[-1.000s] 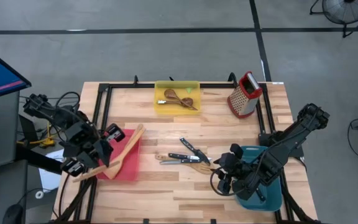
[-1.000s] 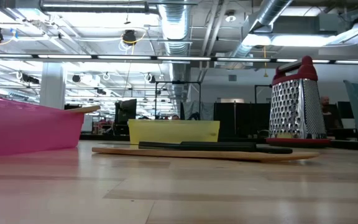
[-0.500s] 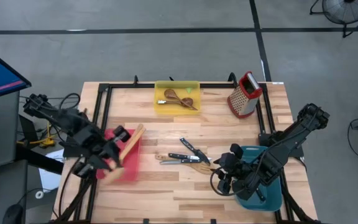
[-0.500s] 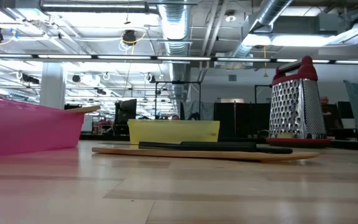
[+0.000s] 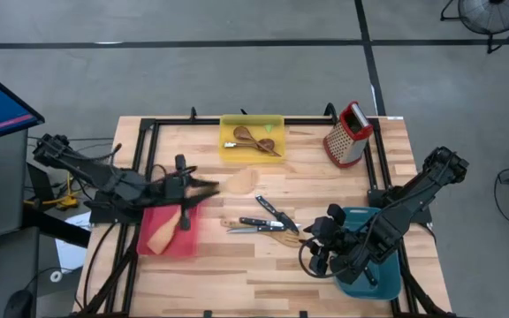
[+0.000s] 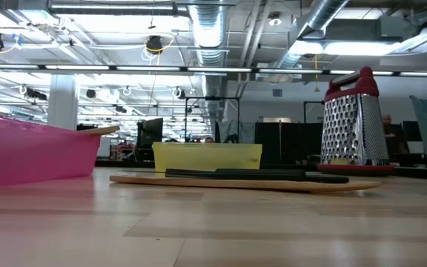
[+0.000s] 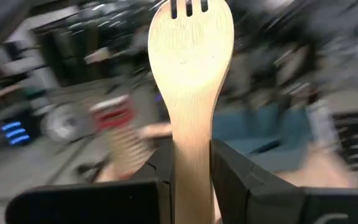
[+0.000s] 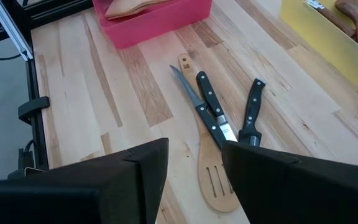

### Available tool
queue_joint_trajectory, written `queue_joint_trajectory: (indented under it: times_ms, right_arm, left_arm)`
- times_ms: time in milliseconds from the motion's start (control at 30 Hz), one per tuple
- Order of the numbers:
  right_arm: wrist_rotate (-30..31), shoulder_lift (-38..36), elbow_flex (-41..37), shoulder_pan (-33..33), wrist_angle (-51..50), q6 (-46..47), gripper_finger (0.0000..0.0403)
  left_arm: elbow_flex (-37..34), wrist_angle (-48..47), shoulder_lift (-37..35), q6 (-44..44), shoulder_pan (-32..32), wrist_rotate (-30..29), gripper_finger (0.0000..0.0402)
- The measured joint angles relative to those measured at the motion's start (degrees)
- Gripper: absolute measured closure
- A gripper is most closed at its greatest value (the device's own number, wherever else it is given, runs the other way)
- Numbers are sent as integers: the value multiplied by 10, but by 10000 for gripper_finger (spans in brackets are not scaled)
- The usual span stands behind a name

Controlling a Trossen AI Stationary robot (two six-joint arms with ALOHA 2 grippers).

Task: Pick & Place Kitchen Items
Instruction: Put the brown serving spoon into the yellow bin

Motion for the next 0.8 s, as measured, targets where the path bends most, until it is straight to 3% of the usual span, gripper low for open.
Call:
queue_joint_trajectory:
  times_ms: [167, 367, 533, 800]
  right_arm:
    - [0, 0, 0, 0, 0, -1, 240]
    - [0, 0, 0, 0, -1, -4, 240]
    - [0, 0, 0, -3, -3, -6, 240]
    - [-2, 0, 0, -15, -5, -20, 240]
  left_arm:
    - [-50, 2, 5, 15, 26, -107, 348]
    - [-98, -1, 11, 15, 81, -137, 348]
    - [-101, 3, 25, 32, 148, -93, 348]
    - [-101, 3, 62, 51, 313, 43, 348]
